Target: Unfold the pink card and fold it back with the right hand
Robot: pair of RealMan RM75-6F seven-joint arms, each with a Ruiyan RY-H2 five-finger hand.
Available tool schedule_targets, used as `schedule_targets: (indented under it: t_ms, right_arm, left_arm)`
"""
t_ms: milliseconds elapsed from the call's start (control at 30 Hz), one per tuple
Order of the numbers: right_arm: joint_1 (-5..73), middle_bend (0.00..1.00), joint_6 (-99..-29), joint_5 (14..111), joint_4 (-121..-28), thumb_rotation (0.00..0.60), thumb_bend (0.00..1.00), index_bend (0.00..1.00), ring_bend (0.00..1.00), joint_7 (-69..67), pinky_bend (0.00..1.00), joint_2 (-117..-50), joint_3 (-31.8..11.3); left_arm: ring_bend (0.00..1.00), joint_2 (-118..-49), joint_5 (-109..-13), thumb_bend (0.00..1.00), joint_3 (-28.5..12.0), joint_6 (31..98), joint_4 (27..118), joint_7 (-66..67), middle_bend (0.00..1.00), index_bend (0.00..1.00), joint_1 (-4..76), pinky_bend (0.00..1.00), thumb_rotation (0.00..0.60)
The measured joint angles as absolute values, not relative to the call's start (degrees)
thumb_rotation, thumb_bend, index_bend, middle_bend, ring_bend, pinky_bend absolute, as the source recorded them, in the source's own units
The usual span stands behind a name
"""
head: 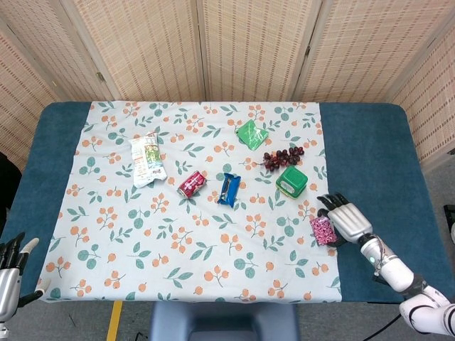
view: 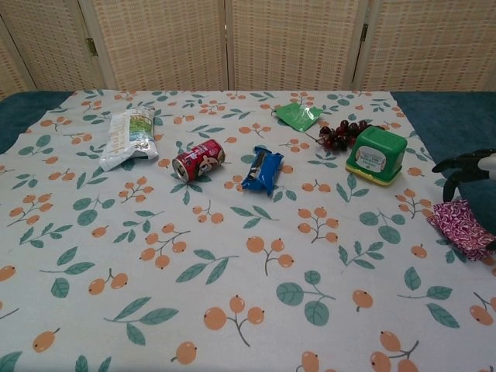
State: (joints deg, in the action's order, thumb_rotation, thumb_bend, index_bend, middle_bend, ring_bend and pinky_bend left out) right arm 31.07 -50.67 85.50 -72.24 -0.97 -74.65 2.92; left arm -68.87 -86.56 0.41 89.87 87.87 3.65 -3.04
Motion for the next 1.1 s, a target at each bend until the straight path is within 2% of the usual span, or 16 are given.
schedule_targets:
  t_ms: [467,1100]
  right_arm:
    - [31.3,0.09,-50.5,87.3,-67.9,0.500,0.11,0.30,0.00,-3.5,0.00,-76.9,3.9]
    - [31.1,0.09,-49.3,85.7,-68.9,0.500,0.11,0.23,0.00,-0.7,0.00,-76.8,3.7]
  left_arm:
    - [0.06,-69.0,-86.5,0.28,0.6,89.7,88.0,4.0,0.02,0.17,-3.2,0.00,0.600]
    - [0.06,-69.2,-86.5,0.28,0.5,89.7,87.4,3.5,0.02,0.17,-3.3,0.00,0.600]
